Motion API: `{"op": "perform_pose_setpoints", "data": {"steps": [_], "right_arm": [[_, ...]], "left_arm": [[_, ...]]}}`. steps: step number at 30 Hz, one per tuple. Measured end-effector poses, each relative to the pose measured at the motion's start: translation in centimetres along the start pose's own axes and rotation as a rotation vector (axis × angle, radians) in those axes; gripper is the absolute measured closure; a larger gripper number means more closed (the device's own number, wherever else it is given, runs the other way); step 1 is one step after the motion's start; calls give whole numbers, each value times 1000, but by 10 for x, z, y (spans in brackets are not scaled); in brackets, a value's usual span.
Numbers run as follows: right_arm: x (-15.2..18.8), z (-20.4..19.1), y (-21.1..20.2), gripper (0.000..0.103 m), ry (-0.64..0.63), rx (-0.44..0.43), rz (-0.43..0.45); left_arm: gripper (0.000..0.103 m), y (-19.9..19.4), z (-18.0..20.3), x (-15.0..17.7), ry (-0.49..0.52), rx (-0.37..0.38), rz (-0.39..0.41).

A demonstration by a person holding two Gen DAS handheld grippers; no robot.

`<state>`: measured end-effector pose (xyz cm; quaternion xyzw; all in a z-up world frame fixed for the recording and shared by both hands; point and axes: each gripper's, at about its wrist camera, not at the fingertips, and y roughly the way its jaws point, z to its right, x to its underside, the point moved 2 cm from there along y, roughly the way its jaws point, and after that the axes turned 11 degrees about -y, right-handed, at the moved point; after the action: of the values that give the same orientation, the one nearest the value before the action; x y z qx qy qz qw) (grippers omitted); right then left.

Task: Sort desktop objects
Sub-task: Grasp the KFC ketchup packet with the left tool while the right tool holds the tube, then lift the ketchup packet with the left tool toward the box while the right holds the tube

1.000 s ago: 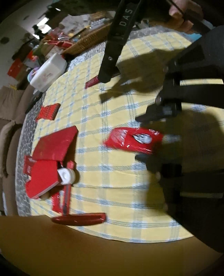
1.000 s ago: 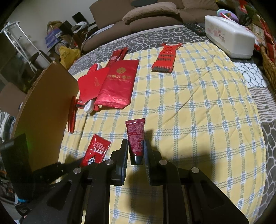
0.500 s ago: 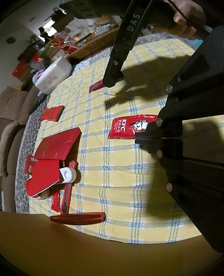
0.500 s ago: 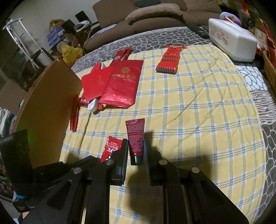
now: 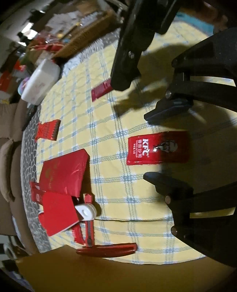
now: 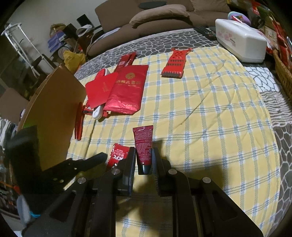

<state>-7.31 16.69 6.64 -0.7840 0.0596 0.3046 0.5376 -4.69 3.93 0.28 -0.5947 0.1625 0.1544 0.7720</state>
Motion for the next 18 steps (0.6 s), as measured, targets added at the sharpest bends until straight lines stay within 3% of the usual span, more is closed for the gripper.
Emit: {"op": "perform_pose_setpoints", "data": {"steps": [1,2,5,11,18], "right_arm": [[0,1,-1,86,0,0,1],[0,1,-1,86,0,-2,2],[0,1,-1,86,0,-1,1],[-1,-2,-5,86,-13,-6,11],[-7,-17,-22,86,-38,-10,44]], "left_arm": [[58,1,2,1,16,-21,13],[71,1,4,2,34,-48,28],[76,-1,0,3,32,-31,43],[77,-14,-16,0,-60,66,13],[77,-63,-21,0,-79,159,47]]}}
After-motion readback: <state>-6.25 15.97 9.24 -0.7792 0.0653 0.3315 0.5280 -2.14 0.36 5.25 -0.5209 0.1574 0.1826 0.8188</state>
